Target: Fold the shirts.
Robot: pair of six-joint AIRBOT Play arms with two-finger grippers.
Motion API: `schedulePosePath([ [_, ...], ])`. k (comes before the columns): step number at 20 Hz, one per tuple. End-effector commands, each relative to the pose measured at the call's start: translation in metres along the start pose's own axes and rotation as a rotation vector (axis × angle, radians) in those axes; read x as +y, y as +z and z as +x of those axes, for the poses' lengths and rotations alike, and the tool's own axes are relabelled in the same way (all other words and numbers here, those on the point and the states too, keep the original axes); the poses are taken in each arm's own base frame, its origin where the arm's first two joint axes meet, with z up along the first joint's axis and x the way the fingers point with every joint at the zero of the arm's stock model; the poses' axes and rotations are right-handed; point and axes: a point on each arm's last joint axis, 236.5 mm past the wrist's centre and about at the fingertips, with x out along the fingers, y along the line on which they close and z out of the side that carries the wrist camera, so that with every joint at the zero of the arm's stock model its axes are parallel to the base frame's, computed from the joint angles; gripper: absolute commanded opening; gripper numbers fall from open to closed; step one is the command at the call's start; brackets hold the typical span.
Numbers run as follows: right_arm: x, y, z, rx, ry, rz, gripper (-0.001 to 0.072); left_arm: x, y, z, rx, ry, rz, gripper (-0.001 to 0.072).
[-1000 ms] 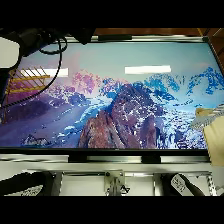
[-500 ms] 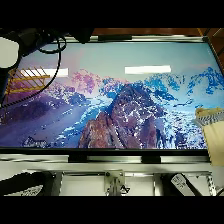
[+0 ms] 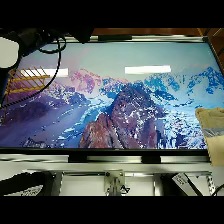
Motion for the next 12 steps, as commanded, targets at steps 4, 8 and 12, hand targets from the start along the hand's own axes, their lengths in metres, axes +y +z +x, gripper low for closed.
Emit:
schedulePosePath([
  [4,-0.060,-0.045,-0.004,0.157,-0.143,-0.011,0.0085,0.000,0.000,0.000,0.001,0.000,-0.014,0.0599],
  [8,-0.090,-0.048,-0.019,0.191,-0.219,0.009,0.0085,0.000,0.000,0.000,0.001,0.001,-0.013,0.0599],
  [12,-0.134,-0.057,-0.048,0.258,-0.337,0.059,0.0086,0.000,0.000,0.000,0.001,0.001,-0.013,0.0599],
])
